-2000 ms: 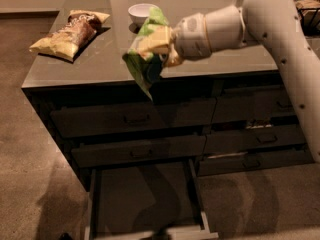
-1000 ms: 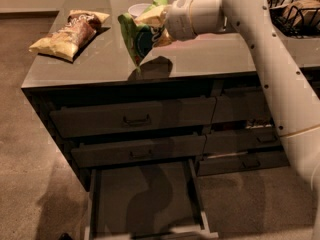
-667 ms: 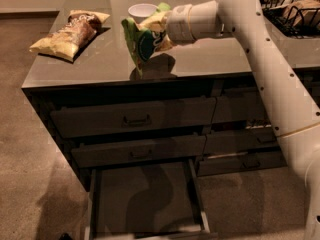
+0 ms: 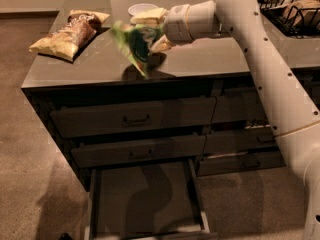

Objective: Pick green rice chip bag from bottom drawer and place on counter

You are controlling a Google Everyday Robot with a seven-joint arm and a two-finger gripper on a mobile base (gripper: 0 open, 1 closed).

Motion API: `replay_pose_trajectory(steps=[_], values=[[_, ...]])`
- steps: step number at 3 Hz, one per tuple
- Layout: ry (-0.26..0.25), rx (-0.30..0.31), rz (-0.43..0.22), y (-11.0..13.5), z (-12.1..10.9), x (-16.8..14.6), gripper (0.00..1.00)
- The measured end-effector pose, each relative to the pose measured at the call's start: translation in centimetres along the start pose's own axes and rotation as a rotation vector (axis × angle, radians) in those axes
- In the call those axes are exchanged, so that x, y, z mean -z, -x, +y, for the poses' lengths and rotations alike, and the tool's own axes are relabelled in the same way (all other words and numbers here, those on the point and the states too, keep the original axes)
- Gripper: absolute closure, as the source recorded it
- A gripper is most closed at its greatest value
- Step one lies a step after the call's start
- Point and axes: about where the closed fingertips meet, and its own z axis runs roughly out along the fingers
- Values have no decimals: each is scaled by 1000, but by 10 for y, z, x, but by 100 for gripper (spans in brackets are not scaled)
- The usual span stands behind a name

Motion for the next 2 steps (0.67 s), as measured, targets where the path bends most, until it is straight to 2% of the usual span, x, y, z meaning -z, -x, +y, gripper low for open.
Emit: replay_pose_trajectory(steps=[1, 2], values=[[0, 0, -3, 1, 0, -2, 0], [0, 0, -3, 1, 0, -2, 0]])
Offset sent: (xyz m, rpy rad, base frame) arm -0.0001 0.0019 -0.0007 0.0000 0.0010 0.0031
